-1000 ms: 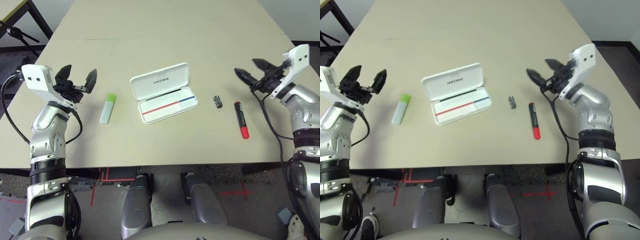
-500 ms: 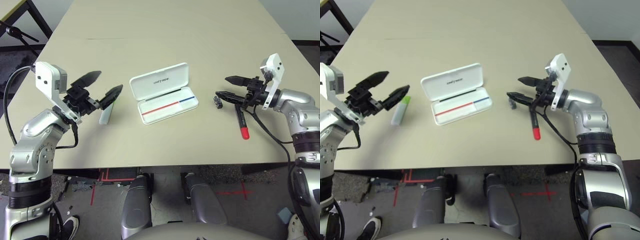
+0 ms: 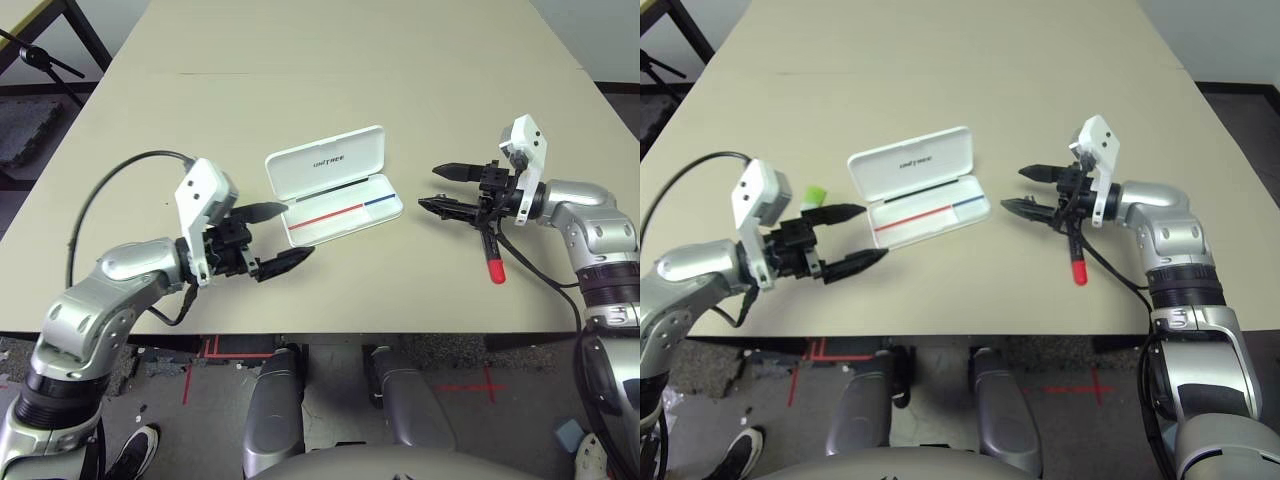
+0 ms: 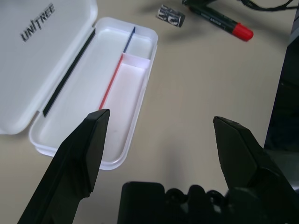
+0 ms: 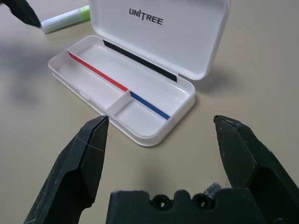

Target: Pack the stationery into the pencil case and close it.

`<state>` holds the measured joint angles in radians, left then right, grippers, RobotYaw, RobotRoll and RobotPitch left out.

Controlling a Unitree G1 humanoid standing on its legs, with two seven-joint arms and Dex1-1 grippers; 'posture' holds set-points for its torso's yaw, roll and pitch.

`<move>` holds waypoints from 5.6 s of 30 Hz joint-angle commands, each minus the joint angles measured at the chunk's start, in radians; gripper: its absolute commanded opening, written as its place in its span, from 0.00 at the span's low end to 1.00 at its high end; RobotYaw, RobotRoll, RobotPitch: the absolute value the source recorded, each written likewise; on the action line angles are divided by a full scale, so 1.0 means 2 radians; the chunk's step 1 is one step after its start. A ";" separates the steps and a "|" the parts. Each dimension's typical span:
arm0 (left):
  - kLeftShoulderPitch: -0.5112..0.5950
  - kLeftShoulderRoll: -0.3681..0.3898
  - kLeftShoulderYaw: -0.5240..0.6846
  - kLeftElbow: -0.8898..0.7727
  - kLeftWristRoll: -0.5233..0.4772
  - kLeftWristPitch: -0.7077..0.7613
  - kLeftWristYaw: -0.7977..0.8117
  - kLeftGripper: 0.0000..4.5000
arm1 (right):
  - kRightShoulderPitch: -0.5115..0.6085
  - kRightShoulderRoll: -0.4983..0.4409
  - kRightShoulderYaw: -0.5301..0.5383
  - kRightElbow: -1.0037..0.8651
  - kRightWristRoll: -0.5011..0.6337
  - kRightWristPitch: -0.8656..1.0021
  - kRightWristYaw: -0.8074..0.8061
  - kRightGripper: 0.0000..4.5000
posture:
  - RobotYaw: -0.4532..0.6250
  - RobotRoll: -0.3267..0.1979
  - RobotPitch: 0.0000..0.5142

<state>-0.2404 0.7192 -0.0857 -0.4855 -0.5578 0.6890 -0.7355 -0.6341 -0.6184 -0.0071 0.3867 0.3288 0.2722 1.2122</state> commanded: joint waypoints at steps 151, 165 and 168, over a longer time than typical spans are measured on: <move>-0.077 0.037 -0.030 0.074 0.115 -0.141 -0.207 1.00 | 0.112 0.104 -0.123 -0.438 0.007 0.519 -0.551 1.00 | 0.33 0.62 0.45; -0.082 0.036 -0.035 0.082 0.118 -0.151 -0.210 1.00 | 0.190 0.134 -0.126 -0.474 -0.007 0.552 -0.570 1.00 | 0.34 0.62 0.45; -0.081 0.038 -0.032 0.080 0.117 -0.149 -0.209 1.00 | 0.200 0.138 -0.127 -0.468 -0.007 0.558 -0.569 1.00 | 0.34 0.62 0.45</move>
<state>-0.4064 0.7880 -0.1396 -0.3285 -0.3295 0.3944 -1.1461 -0.2563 -0.3454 -0.2494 -0.5564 0.3275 1.3680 0.0756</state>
